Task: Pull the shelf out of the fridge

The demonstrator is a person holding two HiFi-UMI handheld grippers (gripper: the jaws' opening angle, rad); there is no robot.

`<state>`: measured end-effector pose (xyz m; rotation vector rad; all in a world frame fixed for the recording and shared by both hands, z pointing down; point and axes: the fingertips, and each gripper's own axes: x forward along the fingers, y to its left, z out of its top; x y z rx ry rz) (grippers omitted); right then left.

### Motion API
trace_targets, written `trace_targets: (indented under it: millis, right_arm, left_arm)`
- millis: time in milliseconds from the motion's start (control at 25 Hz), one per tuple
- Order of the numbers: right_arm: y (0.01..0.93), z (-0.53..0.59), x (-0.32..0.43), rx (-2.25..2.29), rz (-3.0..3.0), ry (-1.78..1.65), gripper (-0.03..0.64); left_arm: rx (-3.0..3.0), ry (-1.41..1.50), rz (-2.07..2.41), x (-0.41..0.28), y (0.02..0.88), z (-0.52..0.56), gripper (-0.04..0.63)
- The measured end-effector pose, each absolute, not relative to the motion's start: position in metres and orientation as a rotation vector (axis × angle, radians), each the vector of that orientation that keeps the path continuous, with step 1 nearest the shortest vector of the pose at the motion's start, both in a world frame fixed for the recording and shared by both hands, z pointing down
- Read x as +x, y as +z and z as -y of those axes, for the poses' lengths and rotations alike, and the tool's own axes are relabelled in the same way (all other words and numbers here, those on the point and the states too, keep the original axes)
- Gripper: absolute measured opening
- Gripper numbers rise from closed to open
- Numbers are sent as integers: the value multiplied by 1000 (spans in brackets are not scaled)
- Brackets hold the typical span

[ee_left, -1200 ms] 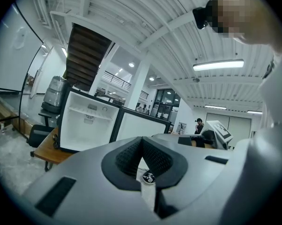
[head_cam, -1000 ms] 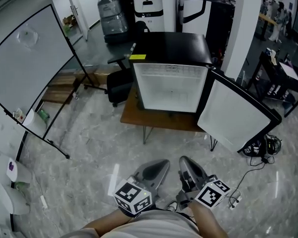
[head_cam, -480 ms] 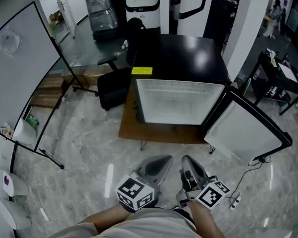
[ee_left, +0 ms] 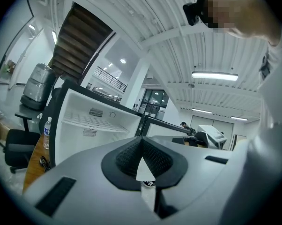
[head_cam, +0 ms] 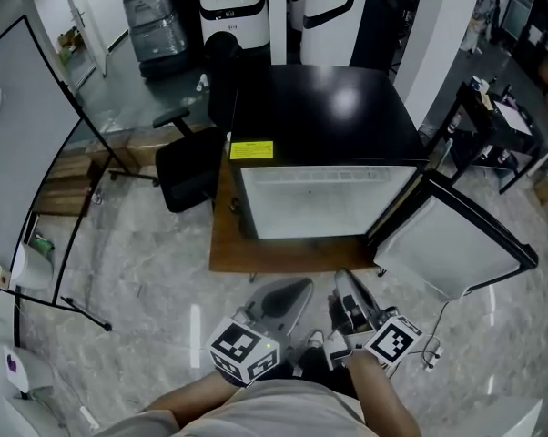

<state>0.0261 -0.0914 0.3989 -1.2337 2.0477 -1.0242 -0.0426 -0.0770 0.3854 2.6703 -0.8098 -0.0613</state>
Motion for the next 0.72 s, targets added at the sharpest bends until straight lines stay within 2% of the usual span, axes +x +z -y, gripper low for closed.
trace_targets:
  millis: [720]
  right_arm:
    - [443,259,77,-1061,-1798,-1160,20]
  left_arm:
    - [2596,51,952,-19,409,166,6]
